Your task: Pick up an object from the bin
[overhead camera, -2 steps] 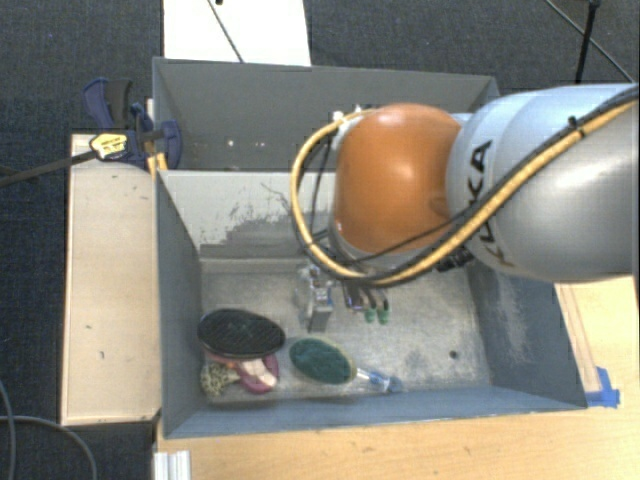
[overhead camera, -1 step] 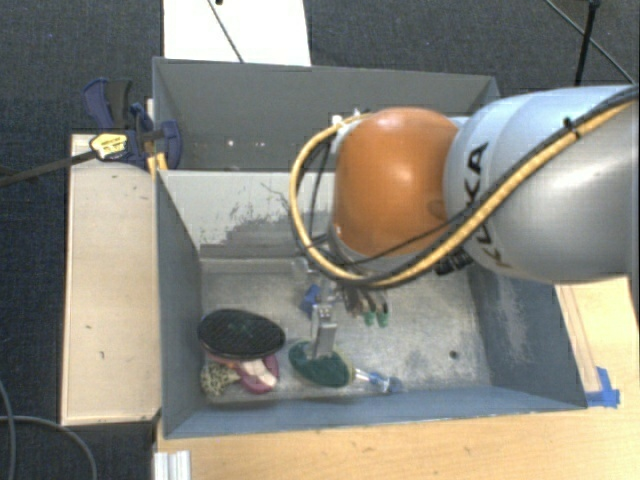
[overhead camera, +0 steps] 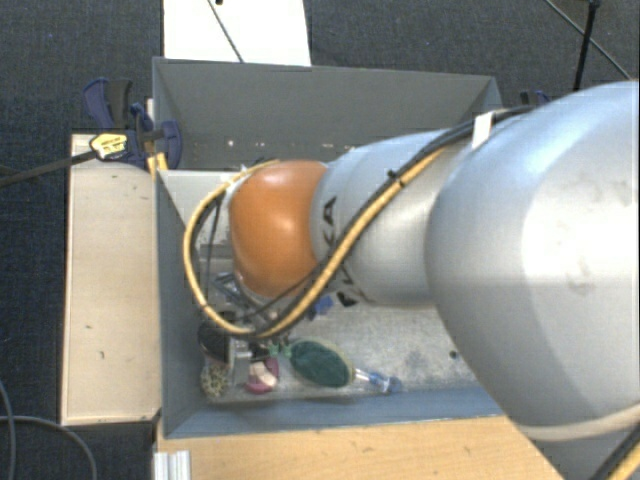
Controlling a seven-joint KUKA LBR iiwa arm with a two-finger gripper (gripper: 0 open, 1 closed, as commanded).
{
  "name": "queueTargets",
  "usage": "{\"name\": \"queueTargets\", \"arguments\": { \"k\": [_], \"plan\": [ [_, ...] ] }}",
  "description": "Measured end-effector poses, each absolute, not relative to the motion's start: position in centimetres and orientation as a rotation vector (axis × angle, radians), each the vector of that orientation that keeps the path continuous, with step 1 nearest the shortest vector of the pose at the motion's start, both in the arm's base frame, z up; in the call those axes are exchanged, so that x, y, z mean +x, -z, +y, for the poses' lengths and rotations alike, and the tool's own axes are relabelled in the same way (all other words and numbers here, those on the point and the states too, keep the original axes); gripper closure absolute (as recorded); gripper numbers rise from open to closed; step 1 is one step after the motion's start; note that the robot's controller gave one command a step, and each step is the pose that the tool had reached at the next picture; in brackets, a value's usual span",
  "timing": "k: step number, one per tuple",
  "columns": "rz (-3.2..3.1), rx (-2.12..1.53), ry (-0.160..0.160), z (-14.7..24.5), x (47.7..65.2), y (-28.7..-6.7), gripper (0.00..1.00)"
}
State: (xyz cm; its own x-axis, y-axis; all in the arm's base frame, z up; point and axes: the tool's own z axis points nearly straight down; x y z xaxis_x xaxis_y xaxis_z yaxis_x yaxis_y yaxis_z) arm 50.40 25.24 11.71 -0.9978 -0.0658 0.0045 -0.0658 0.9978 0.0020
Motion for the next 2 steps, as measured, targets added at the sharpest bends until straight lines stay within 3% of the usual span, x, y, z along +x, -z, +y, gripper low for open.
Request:
{"name": "queueTargets", "arguments": {
  "k": [1,2],
  "plan": [
    [-3.127,0.215,-0.005,25.29,50.28,-7.01,0.0],
    [-3.138,0.206,-0.003,25.22,50.68,-7.52,1.0]
  ]
}}
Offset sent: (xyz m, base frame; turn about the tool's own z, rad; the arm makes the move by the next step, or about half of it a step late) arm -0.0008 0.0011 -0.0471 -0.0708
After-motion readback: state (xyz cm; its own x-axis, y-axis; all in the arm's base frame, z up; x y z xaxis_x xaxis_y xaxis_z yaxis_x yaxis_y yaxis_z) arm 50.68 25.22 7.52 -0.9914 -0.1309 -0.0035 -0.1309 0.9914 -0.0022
